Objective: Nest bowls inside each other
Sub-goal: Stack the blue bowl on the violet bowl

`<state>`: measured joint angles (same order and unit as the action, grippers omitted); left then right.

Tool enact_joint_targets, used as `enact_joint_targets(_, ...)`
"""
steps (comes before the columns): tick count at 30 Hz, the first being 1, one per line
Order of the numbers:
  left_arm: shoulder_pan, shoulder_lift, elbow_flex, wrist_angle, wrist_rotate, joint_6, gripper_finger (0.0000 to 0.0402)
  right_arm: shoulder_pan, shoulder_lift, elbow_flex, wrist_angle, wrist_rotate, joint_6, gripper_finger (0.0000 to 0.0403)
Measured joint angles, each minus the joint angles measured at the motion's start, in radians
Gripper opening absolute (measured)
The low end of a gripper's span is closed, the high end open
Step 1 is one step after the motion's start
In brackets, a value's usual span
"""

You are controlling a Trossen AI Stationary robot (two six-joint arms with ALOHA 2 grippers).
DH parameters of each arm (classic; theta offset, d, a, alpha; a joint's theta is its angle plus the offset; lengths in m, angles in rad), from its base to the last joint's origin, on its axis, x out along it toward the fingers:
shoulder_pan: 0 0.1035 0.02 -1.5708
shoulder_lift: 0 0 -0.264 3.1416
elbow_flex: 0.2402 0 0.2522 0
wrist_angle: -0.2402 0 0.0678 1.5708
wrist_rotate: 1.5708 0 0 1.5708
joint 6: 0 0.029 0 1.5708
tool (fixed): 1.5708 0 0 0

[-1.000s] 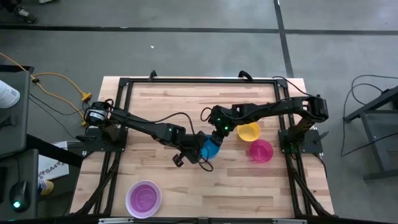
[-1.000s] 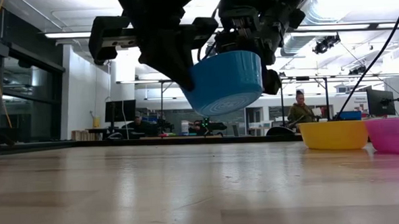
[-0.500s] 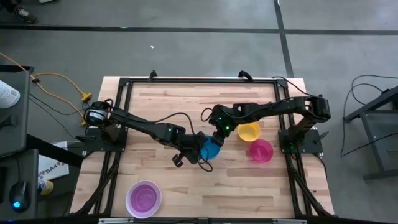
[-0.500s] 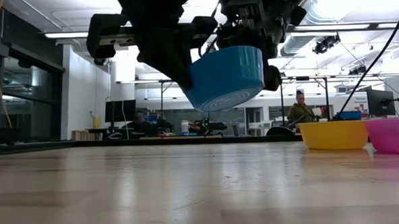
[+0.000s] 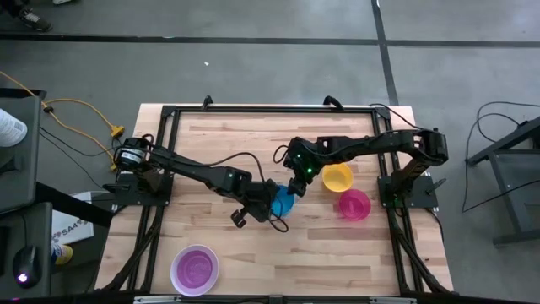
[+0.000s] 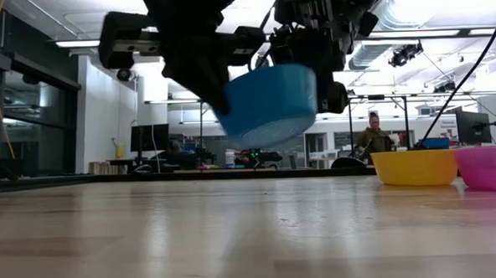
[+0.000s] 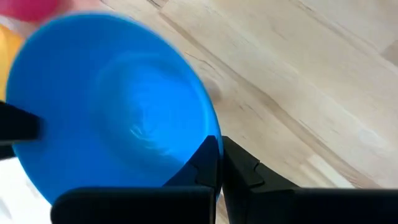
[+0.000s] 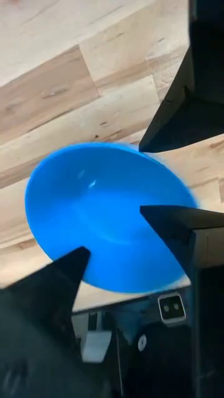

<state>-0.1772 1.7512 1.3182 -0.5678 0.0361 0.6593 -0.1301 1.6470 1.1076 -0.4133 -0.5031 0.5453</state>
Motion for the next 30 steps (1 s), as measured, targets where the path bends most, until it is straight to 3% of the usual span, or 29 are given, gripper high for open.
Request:
enact_joint_targets(16, -0.01, 0.001, -0.001, -0.069, -0.004, -0.065, 0.0, -0.09, 0.0, 0.0, 0.0, -0.215, -0.015, 0.014)
enact_joint_targets(19, -0.026, 0.002, -0.001, -0.099, -0.018, -0.098, 0.0, -0.108, 0.0, 0.0, -0.001, -0.204, -0.05, 0.0139)
enact_joint_targets(24, -0.105, -0.002, -0.001, -0.187, -0.148, -0.143, 0.0, -0.141, 0.0, 0.0, -0.001, -0.151, -0.092, 0.0139)
enact_joint_targets(30, -0.21, -0.047, -0.002, -0.297, -0.155, -0.268, 0.0, -0.155, 0.0, 0.0, -0.002, -0.03, -0.149, 0.0139)
